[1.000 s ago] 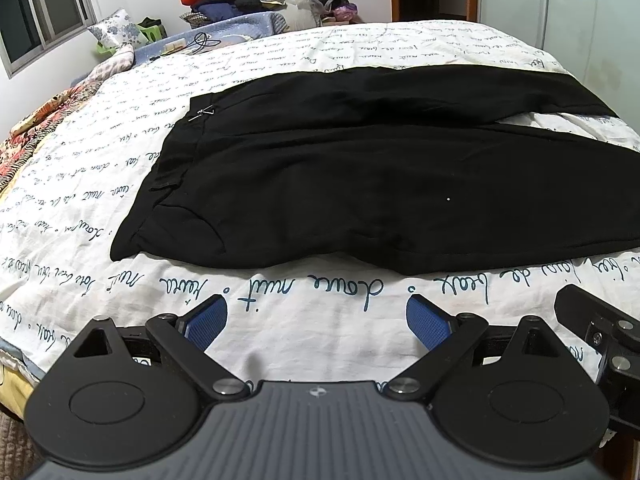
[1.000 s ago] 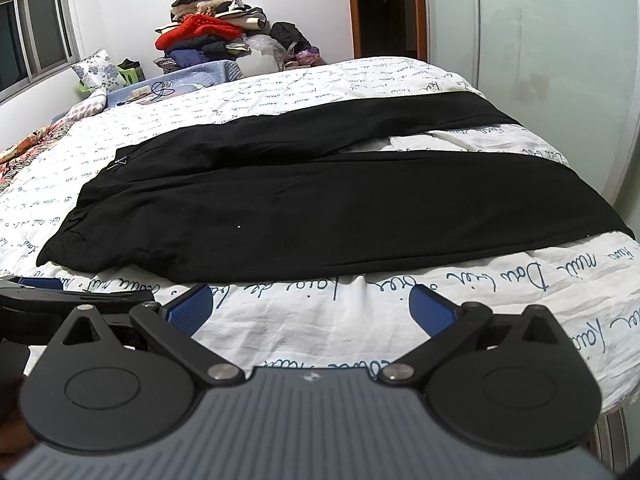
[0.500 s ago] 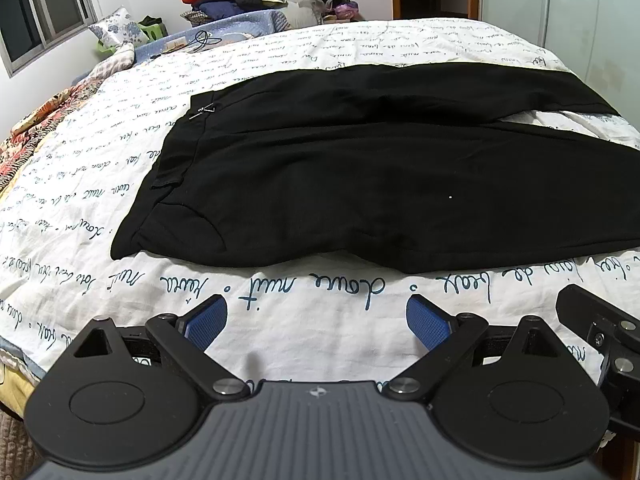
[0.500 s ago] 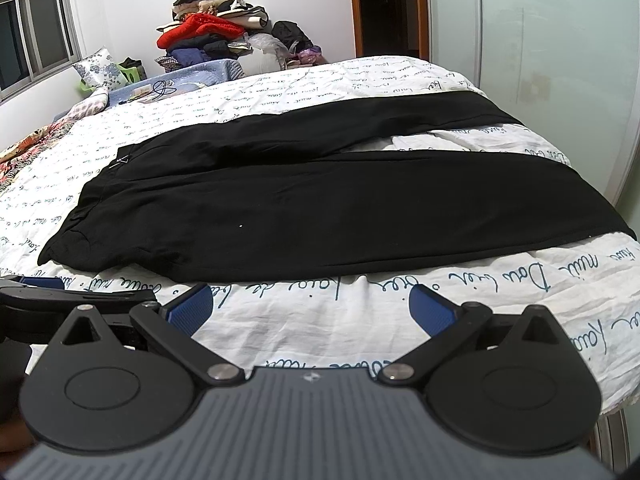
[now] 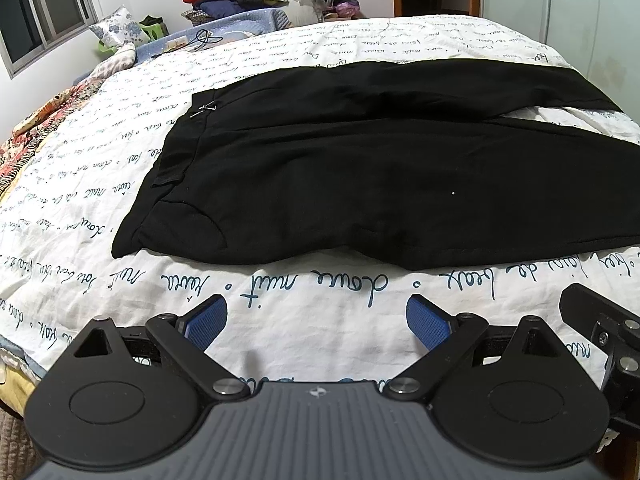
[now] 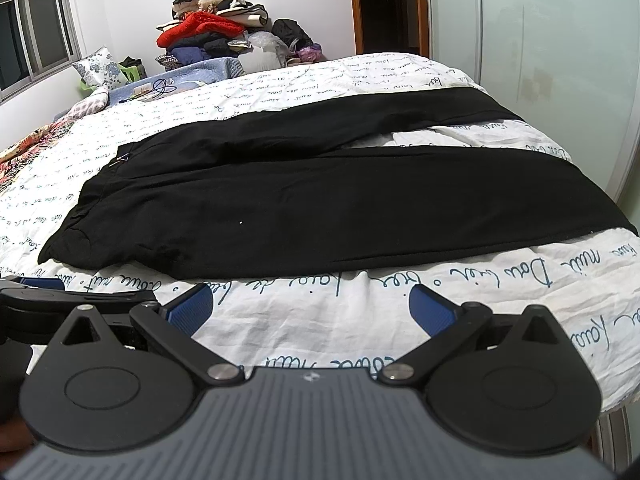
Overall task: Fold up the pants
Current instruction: 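Move both grippers to the black pants edge and close on the fabric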
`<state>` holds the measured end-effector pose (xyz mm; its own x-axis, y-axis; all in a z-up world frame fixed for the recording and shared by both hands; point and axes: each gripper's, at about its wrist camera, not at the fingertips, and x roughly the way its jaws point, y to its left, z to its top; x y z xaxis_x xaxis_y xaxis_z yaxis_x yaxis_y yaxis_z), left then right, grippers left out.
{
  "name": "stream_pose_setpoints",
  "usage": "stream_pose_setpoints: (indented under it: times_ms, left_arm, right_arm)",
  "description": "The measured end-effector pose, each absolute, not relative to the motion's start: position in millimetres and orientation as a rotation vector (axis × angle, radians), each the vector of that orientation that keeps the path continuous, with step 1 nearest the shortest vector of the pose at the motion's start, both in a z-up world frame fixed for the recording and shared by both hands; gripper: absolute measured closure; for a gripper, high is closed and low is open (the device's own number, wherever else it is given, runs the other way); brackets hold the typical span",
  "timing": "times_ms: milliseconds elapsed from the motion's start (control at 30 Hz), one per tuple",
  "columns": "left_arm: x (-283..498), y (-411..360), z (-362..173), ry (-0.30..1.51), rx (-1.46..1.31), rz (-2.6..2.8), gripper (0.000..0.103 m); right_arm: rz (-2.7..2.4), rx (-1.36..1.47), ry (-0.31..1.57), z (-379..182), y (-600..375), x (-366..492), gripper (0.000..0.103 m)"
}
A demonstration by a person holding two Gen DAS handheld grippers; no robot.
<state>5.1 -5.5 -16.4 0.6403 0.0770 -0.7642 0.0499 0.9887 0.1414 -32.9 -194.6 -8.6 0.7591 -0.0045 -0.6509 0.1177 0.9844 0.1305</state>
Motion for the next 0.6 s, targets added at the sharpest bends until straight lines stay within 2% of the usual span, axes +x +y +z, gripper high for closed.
stream_pose_setpoints:
  times_ms: [167, 300, 467, 600]
  left_arm:
    - [7.7, -5.2, -13.8, 0.862, 0.163, 0.014, 0.006]
    - [11.8, 6.6, -0.4, 0.799, 0.14, 0.011, 0.006]
    - [33.9, 36.4, 14.4, 0.756, 0.099, 0.022, 0.006]
    - [62.4, 63.0, 22.7, 0.72, 0.124, 0.061, 0.006]
  right_arm:
    - [-0.057, 0.158, 0.682, -7.7, -195.5, -33.1, 0.0]
    - [0.029, 0.116, 0.575, -2.6, -194.7, -35.2, 0.0]
    - [0.132, -0.074, 0.412, 10.4, -182.2, -31.6, 0.0]
    - [0.114, -0.235, 0.409, 17.8, -172.5, -0.2, 0.0]
